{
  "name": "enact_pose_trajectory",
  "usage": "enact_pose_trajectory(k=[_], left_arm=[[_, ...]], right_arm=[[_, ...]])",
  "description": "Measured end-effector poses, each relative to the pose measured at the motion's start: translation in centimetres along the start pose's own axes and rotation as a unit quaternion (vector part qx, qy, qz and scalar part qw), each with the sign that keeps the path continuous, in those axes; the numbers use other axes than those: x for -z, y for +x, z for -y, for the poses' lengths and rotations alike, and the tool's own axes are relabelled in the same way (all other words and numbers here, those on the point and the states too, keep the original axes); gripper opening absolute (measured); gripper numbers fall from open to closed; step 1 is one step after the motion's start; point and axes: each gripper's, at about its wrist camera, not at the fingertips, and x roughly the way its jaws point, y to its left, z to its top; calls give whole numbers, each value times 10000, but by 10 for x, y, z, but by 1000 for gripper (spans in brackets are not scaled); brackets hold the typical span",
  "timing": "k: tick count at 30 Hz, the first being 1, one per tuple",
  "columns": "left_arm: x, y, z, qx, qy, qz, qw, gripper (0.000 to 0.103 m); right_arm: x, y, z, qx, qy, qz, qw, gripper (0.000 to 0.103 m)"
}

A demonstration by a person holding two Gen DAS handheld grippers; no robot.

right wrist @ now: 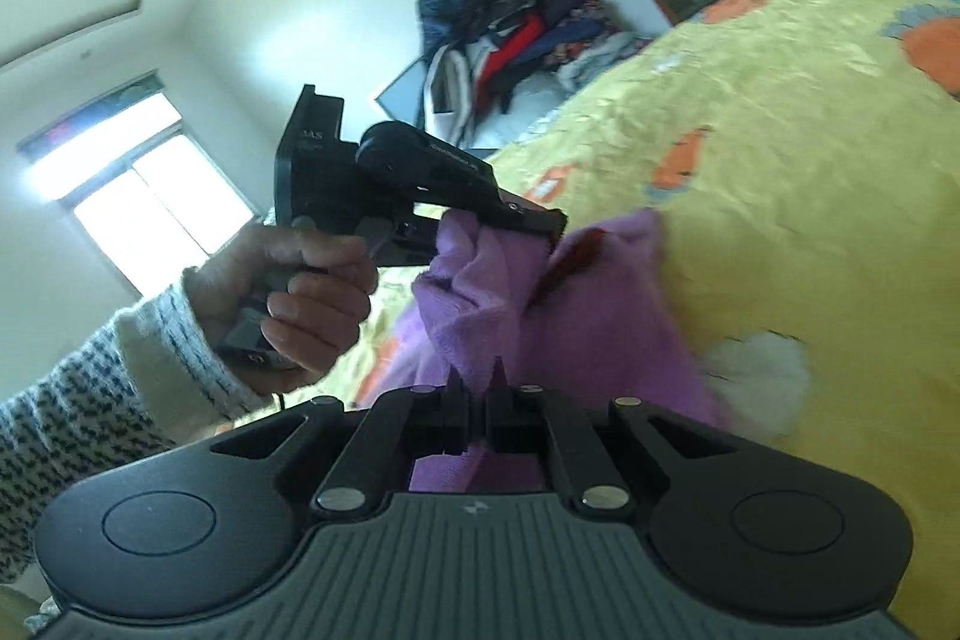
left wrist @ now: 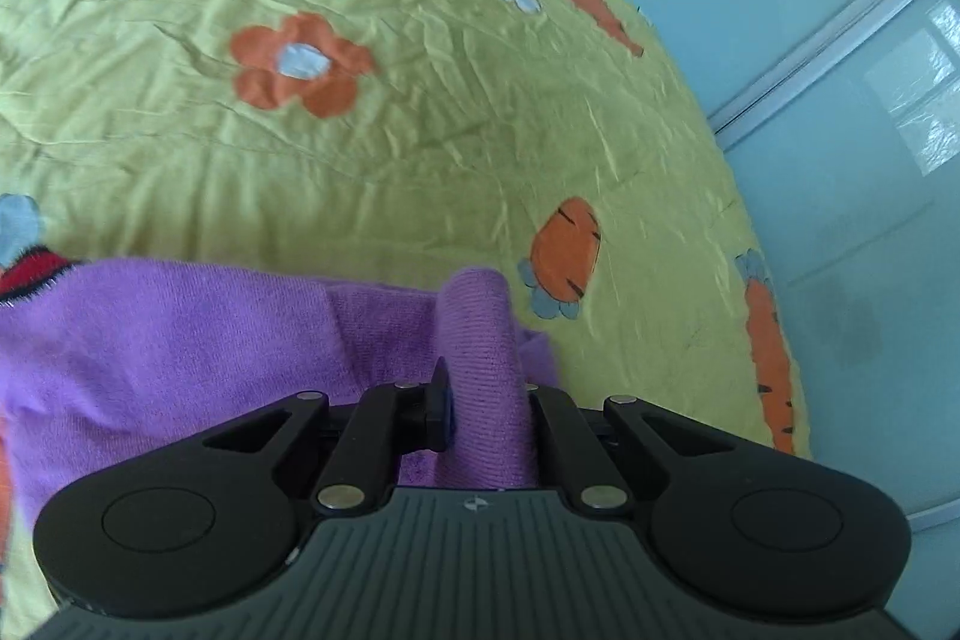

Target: Fold small clothes

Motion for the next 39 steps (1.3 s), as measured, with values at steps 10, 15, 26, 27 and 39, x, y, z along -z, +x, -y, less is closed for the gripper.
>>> enact_pose_trajectory(k=[10,15,26,27,39], left_arm=[[5,36,28,-383,246,-65,9989,7],[7,42,35,-471,289,11,9985,7],[10,42,68,-680,994,261,9924,32],[9,27,65,-570,930,379,9933,44],[118,-104,-3,-399,610,893,9933,88]], right_arm=[[21,-21,27,383,334,-104,9987,4],[23,-23,29,515,343,-106,9980,4],[18,-39,21,966,-100,-471,9942,19],[13,-45,18,974,-340,-391,9939,22],[-106,85,58,194,-410,-766,9960,87]])
